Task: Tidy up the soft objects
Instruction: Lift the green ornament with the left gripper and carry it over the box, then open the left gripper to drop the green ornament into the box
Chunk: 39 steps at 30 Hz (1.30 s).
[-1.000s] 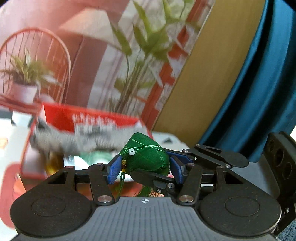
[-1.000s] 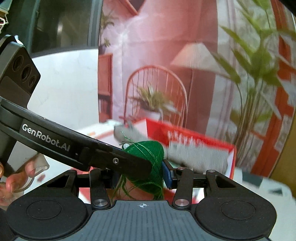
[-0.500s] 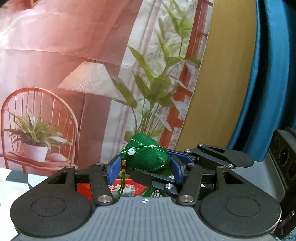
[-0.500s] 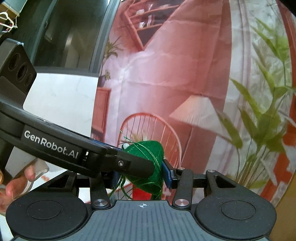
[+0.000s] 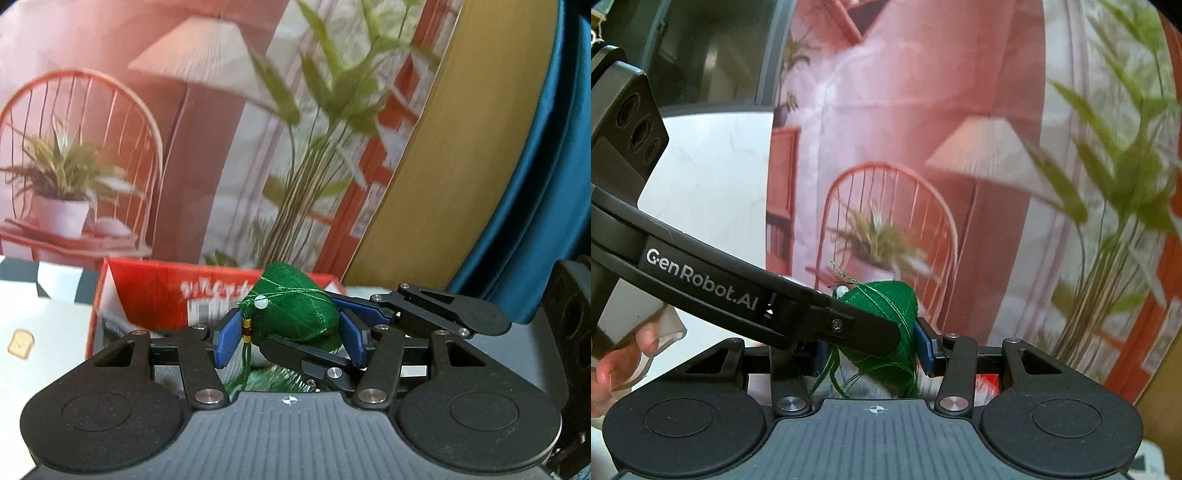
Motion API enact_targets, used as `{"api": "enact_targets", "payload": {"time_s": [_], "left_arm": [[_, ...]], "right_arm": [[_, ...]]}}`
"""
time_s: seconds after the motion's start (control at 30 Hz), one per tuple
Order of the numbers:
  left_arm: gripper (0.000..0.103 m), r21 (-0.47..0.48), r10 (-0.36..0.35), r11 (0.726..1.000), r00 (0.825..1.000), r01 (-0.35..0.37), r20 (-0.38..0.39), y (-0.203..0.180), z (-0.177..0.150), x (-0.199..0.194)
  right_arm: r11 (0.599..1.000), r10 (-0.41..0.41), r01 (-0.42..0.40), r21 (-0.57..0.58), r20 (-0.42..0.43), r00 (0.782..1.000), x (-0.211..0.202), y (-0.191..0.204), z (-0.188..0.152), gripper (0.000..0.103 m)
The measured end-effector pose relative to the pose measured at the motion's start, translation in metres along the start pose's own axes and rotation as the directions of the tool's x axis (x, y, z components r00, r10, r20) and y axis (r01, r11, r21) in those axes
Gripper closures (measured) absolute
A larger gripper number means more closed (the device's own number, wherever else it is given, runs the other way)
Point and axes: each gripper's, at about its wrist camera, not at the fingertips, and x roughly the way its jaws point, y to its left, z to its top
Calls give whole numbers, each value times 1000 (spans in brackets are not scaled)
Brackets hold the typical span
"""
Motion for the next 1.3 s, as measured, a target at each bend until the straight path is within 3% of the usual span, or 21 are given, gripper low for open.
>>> {"api": "enact_targets", "payload": {"time_s": [0.3,0.7,0.9,0.97,1.07,1.2,1.3], "left_arm": [[43,34,3,999,994,0,-112,4,-20,28],[42,64,40,997,987,-30,-156,7,-30,33],[25,135,115,986,985,-98,-129,-2,-31,23],[18,147,138,982,983,-121,-118,-4,-30,18],[13,158,176,975,979,-159,-100,-4,-29,11],[8,162,218,966,972,-203,-83,-4,-28,3],[7,164,252,957,966,-238,-65,-3,-28,-6]], "right_arm": [[997,15,-6,82,-98,995,10,-5,-41,60],[983,22,14,184,-191,981,18,-7,-57,59],[976,-30,81,204,-244,969,18,-7,-64,41],[974,-56,116,196,-287,956,18,-8,-65,38],[966,-100,166,198,-307,947,15,-10,-65,29],[951,-161,234,202,-322,933,8,-15,-64,7],[935,-208,286,211,-326,922,1,-21,-63,1]]}}
